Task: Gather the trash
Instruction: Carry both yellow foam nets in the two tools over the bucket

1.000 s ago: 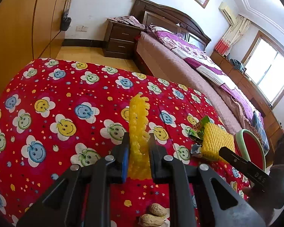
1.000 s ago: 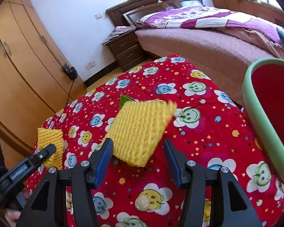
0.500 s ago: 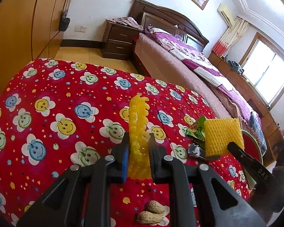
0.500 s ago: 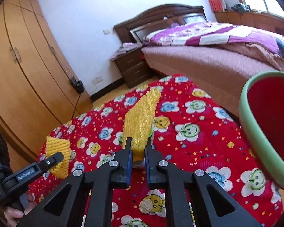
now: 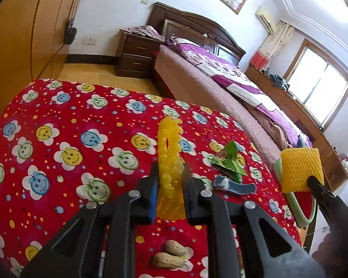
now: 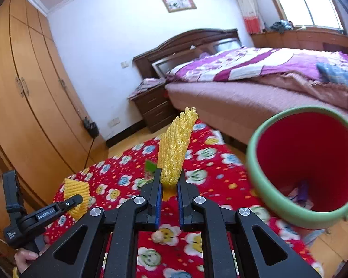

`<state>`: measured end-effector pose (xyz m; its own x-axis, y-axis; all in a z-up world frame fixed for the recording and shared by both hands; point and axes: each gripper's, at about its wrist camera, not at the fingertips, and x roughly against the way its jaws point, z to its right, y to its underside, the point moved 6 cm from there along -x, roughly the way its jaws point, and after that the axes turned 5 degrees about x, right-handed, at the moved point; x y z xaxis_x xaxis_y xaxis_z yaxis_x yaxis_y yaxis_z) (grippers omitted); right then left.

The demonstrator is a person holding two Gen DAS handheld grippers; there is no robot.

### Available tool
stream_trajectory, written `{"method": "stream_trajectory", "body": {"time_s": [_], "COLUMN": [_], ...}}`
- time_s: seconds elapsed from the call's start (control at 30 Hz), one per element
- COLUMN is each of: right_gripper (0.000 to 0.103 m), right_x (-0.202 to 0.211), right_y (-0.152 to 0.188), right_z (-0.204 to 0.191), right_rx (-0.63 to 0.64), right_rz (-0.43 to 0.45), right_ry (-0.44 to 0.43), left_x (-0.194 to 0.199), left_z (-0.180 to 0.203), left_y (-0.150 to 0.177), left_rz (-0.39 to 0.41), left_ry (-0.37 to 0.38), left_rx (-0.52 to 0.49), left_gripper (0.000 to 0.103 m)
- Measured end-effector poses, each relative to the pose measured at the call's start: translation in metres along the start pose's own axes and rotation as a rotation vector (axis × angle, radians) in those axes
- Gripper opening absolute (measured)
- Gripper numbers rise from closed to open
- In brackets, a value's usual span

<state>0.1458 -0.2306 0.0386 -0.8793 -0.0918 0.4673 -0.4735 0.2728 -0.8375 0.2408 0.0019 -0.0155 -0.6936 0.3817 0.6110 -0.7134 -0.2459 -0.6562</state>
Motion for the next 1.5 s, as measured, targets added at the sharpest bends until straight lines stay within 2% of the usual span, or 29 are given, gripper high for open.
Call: {"method": "stream_trajectory", "body": {"time_s": [0.4,0.63,0.9,1.13,1.5], "right_gripper": [0.011,0.011,0.011,0.013,0.016], "right_x": [0.057,0.077,0.084,0.083,0.074], "right_y": [-0.001,0.006,0.013,0.024,0.031], "right_z": [0.076,0.126,0.174,0.199,0.219], "right_rx": [-0.086,-0.167,-0.230,-0.263,-0.341], "right_rz": [0.078,0.099,0.079,0.062,0.016], "right_ry": [0.154,0.229,0.287,0.297,0.227], "left_x": [0.023,0.023,0.007,-0.013,-0.051], "left_z": [0.057,0.100,0.155,0.205,0.269], "left_y": [0.006,0.019,0.040,0.062,0.083], "left_rz": [0.001,-0.046,-0.116,-0.173,-0.226], "left_ry": [0.086,0.147,0.205,0.240,0.294], "left_rx": [-0.089,-0.125,-0.166,-0.224,-0.286], "left_gripper": [0.017,0.017,0.017,0.017,0.017]}}
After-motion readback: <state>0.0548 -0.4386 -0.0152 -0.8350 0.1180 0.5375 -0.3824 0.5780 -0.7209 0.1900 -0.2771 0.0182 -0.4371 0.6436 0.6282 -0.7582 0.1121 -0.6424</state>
